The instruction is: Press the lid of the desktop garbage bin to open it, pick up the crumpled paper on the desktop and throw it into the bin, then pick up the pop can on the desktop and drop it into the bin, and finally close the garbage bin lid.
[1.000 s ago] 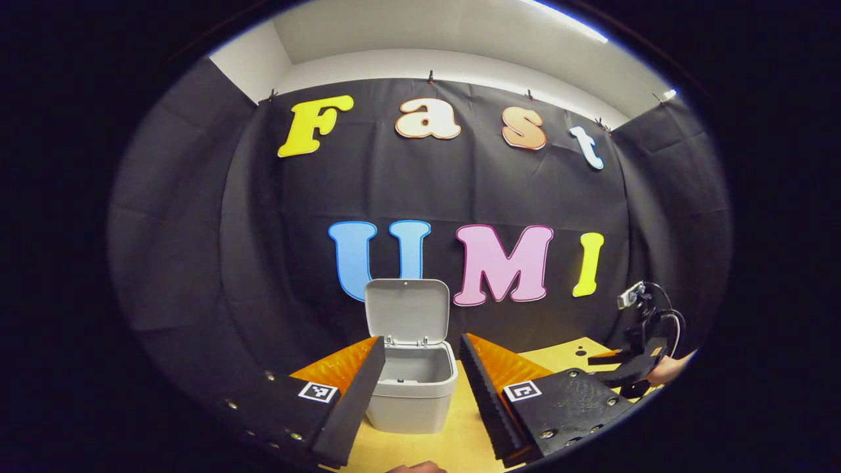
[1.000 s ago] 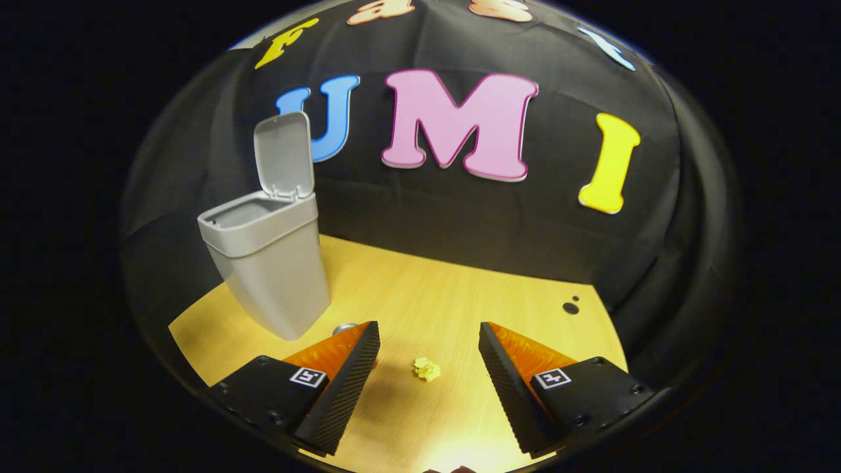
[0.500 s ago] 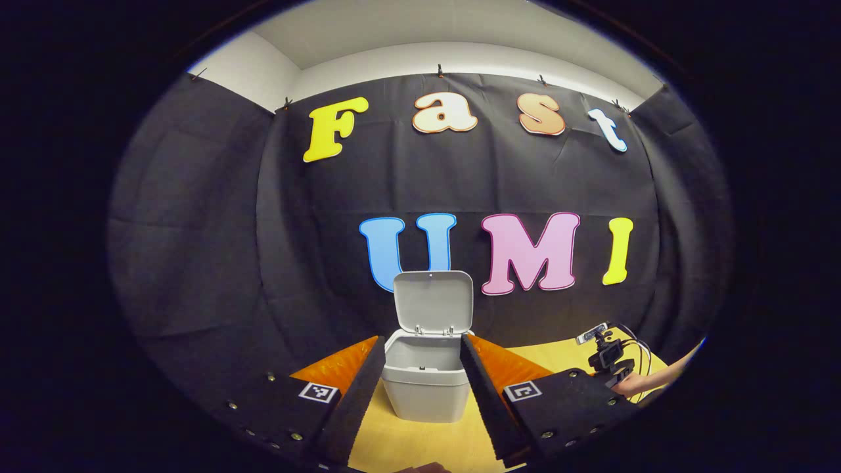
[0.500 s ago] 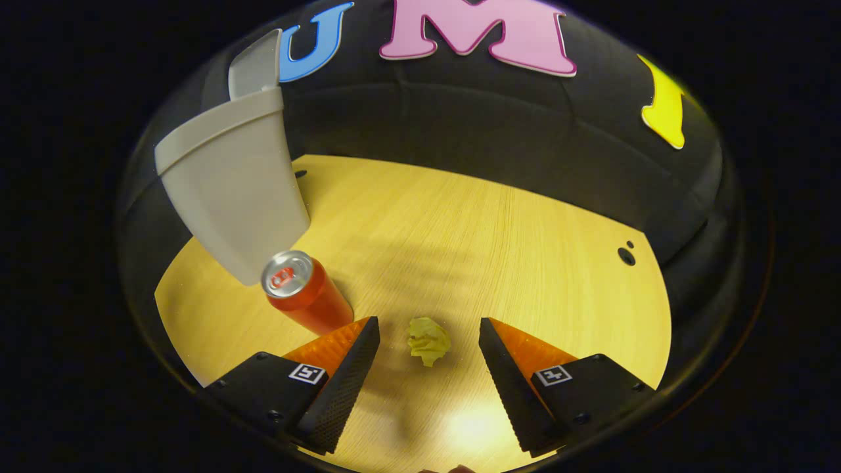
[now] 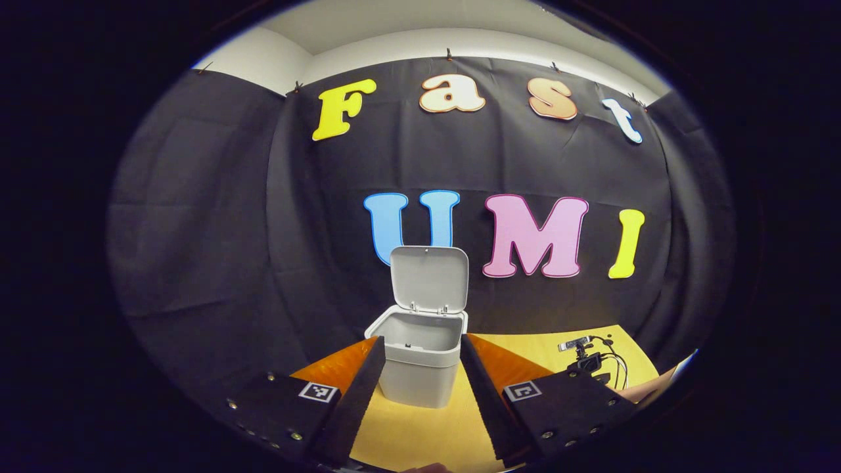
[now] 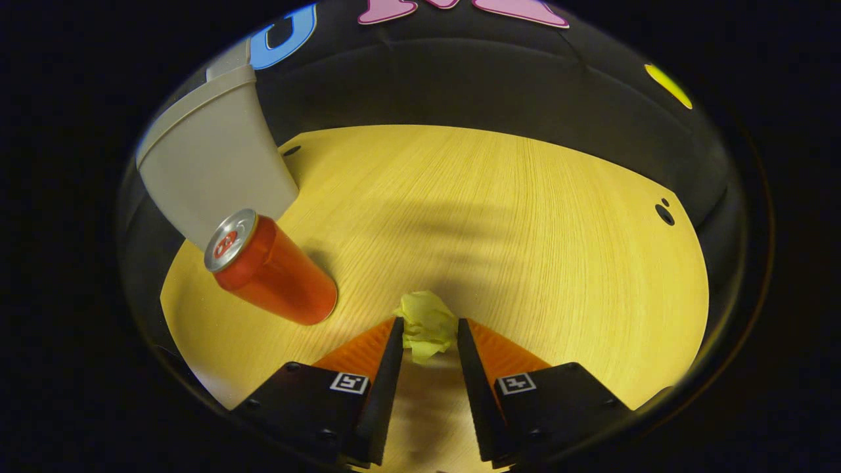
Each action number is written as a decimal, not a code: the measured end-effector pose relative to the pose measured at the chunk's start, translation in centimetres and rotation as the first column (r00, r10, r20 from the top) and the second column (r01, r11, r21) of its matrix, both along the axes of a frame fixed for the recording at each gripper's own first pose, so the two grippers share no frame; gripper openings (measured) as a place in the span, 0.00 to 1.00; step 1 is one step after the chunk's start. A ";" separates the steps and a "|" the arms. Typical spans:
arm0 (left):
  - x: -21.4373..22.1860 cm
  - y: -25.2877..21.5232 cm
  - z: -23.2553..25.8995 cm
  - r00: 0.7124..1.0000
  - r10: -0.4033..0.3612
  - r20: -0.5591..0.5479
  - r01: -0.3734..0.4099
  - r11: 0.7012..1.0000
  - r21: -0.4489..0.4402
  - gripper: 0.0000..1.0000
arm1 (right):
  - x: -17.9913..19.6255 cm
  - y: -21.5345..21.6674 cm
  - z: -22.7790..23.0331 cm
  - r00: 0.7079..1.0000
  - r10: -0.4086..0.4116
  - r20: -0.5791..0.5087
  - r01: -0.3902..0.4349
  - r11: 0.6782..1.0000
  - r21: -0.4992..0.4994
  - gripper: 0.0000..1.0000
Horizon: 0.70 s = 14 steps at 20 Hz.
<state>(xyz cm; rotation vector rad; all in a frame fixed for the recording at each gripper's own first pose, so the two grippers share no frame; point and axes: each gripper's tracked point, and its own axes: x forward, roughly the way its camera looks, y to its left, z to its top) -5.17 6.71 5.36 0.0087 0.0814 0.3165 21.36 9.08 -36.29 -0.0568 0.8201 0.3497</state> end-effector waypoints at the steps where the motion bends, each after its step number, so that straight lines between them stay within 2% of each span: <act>1: 0.0 0.0 0.7 1.000 -0.007 0.010 0.007 1.000 0.011 0.77 | 0.1 0.1 0.0 1.000 -0.002 -0.001 0.002 1.000 0.005 0.57; 2: 0.1 0.1 0.9 1.000 -0.018 0.016 0.017 1.000 0.019 0.77 | 0.3 0.1 0.2 1.000 -0.008 0.004 0.008 1.000 0.012 0.57; 3: 0.3 0.1 1.0 0.999 -0.031 0.017 0.031 0.999 0.023 0.77 | 0.6 0.0 0.5 1.000 -0.017 0.015 0.016 1.000 0.015 0.34; 4: 0.5 0.1 0.9 0.999 -0.047 0.019 0.047 0.999 0.025 0.77 | 0.6 -0.3 0.9 0.999 -0.030 0.026 0.030 1.000 0.006 0.43; 5: 0.7 0.2 1.1 0.998 -0.067 0.020 0.067 0.997 0.029 0.77 | 0.4 -0.4 1.3 0.999 -0.033 0.035 0.033 0.999 0.003 0.28; 8: 0.8 1.3 1.6 0.994 -0.103 0.030 0.101 0.993 0.059 0.77 | -0.2 -0.9 3.7 0.995 -0.054 0.085 0.053 0.999 0.006 0.34; 9: 0.8 1.6 2.0 0.993 -0.114 0.041 0.111 0.992 0.064 0.77 | -0.5 -1.0 5.0 0.993 -0.060 0.103 0.059 0.998 0.014 0.19; 12: 0.8 2.4 1.6 0.988 -0.147 0.057 0.144 0.988 0.046 0.77 | -1.4 -0.5 10.1 0.979 -0.070 0.191 0.058 0.996 0.068 0.19; 14: 0.9 3.1 1.0 0.986 -0.156 0.057 0.155 0.988 0.016 0.77 | -2.2 0.5 14.9 0.959 -0.046 0.279 0.019 0.995 0.098 0.19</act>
